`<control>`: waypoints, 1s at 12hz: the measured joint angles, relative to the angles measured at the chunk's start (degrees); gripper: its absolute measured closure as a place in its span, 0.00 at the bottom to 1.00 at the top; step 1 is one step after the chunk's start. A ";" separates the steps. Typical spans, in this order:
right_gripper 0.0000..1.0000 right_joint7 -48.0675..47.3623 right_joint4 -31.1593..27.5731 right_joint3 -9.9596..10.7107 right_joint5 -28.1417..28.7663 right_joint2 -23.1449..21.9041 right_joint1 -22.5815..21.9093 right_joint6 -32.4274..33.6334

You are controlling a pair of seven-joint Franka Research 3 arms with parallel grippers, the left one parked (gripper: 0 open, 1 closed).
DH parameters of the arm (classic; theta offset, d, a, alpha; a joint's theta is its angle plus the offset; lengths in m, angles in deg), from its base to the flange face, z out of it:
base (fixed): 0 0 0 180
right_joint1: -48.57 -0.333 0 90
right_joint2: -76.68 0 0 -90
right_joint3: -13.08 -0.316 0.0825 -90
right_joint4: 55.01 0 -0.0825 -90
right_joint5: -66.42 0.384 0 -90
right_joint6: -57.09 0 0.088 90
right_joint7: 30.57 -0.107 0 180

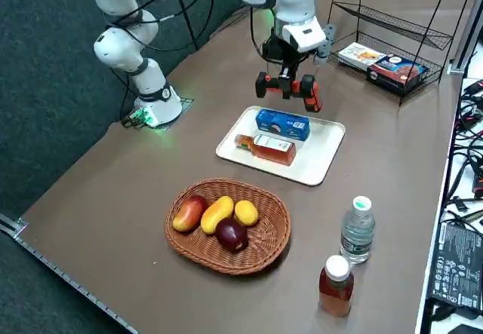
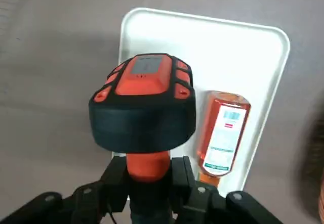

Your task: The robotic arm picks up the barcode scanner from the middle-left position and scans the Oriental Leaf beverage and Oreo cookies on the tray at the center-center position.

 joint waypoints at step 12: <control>0.57 -9.45 -4.41 -0.21 0.53 2.74 -11.42 -9.80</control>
